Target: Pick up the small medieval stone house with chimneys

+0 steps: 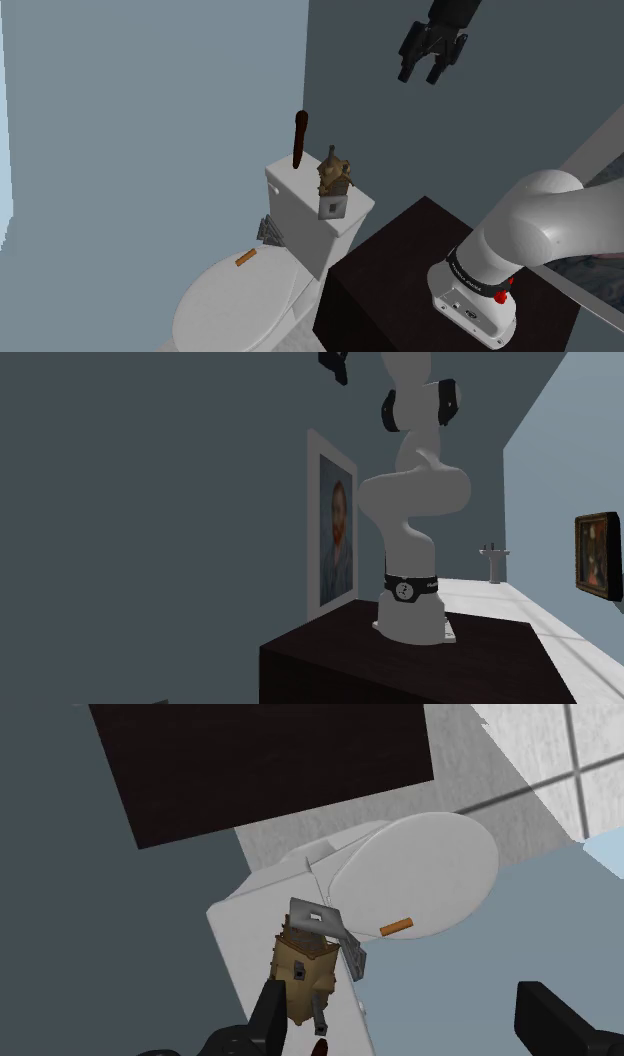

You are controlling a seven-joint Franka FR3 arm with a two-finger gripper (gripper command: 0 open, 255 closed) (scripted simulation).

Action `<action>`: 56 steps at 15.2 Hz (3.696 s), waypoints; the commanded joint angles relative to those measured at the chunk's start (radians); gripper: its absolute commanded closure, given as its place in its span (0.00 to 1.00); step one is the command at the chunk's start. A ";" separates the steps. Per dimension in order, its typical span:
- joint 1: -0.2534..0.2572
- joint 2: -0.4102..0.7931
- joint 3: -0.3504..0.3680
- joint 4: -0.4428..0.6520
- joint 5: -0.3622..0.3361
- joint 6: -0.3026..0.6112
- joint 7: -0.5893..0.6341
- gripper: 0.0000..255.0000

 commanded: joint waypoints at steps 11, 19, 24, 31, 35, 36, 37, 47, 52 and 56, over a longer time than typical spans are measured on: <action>-0.021 0.214 0.057 -0.122 -0.027 0.337 0.057 0.00; -0.044 0.467 0.090 -0.121 -0.070 0.586 0.121 0.00; -0.059 0.647 0.102 -0.075 -0.116 0.717 0.175 0.00; -0.069 0.911 0.093 0.044 -0.201 0.854 0.265 0.00; -0.066 1.018 0.080 0.100 -0.234 0.900 0.299 0.00; -0.065 1.027 0.080 0.098 -0.235 0.912 0.301 0.00; -0.065 1.037 0.079 0.096 -0.237 0.924 0.303 0.00; -0.063 1.083 0.076 0.090 -0.245 0.976 0.311 1.00; -0.063 1.084 0.075 0.090 -0.245 0.976 0.311 1.00; -0.064 1.053 0.078 0.093 -0.240 0.942 0.305 1.00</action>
